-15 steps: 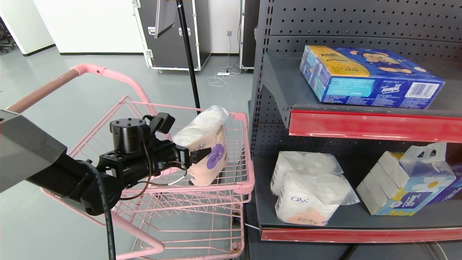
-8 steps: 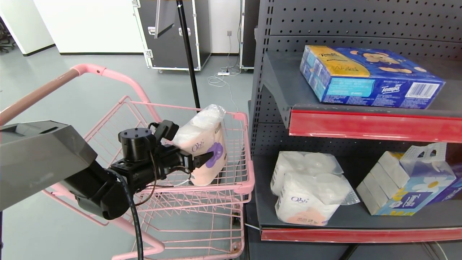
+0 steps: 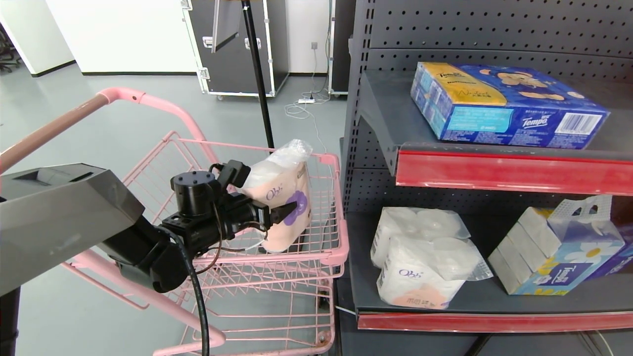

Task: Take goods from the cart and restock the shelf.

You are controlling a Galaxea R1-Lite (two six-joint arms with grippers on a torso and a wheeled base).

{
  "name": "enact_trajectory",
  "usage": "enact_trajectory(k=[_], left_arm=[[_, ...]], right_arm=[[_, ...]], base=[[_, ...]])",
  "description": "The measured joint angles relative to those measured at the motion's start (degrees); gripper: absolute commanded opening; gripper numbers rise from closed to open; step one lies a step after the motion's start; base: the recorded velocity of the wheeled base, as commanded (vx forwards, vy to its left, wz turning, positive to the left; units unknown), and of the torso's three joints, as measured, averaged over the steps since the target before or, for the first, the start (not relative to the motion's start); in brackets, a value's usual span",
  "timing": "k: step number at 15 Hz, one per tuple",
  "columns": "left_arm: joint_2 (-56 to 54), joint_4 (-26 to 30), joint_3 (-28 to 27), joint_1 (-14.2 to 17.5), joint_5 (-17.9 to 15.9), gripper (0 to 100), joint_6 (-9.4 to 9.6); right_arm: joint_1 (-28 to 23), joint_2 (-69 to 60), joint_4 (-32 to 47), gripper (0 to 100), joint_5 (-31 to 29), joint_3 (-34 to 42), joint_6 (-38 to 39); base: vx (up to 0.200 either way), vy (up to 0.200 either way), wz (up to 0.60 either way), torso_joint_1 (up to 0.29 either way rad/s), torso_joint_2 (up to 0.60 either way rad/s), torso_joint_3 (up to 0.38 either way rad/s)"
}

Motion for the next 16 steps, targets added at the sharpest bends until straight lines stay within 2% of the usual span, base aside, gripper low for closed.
enact_trajectory(k=[3, 4, 11, 13, 16], left_arm=[[0.09, 0.26, -1.16, -0.34, 0.40, 100, -0.01], [0.11, 0.48, -1.30, -0.39, 1.58, 0, 0.00], [0.77, 0.37, -2.05, -1.82, 3.41, 0, 0.16], [0.24, 1.02, -2.65, -2.01, 8.18, 0, -0.06], [-3.56, 7.12, -5.71, -1.00, 8.89, 0, -0.15]], right_arm=[[0.00, 0.00, 0.00, 100, -0.02, 0.00, -0.02], [0.00, 0.00, 0.00, 100, -0.02, 0.00, -0.02], [0.02, 0.00, 0.00, 100, -0.02, 0.00, -0.02], [0.00, 0.00, 0.00, 100, 0.00, 0.00, -0.09], [0.00, 0.00, 0.00, 100, 0.04, 0.00, -0.07]], base=[[0.000, 0.000, 0.00, 0.000, 0.00, 0.000], [0.000, 0.000, 0.00, 0.000, 0.00, 0.000], [0.000, 0.000, 0.00, 0.000, 0.00, 0.000], [0.000, 0.000, 0.00, 0.000, 0.00, 0.000], [0.000, 0.000, 0.00, 0.000, 0.00, 0.000]])
